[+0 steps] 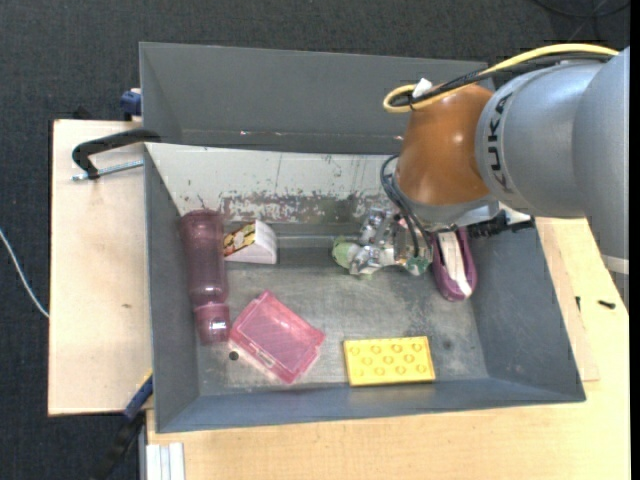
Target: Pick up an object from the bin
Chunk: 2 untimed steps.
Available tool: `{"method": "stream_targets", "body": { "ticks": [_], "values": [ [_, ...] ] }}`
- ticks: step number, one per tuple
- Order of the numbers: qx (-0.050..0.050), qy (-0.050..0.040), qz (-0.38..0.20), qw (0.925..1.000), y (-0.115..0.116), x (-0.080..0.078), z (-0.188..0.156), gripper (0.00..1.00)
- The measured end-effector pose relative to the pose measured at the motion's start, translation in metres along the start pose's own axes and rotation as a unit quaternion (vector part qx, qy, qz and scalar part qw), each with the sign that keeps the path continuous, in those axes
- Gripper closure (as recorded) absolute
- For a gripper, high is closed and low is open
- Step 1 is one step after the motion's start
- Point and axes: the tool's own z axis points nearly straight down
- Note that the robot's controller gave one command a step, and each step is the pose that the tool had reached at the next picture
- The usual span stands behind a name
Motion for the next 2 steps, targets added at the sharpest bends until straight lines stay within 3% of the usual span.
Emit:
{"method": "stream_targets", "body": {
  "ticks": [2],
  "values": [
    [0.002, 0.0115, 0.0, 0.9999, 0.0, 0.002, -0.025, 1.0]
  ]
}}
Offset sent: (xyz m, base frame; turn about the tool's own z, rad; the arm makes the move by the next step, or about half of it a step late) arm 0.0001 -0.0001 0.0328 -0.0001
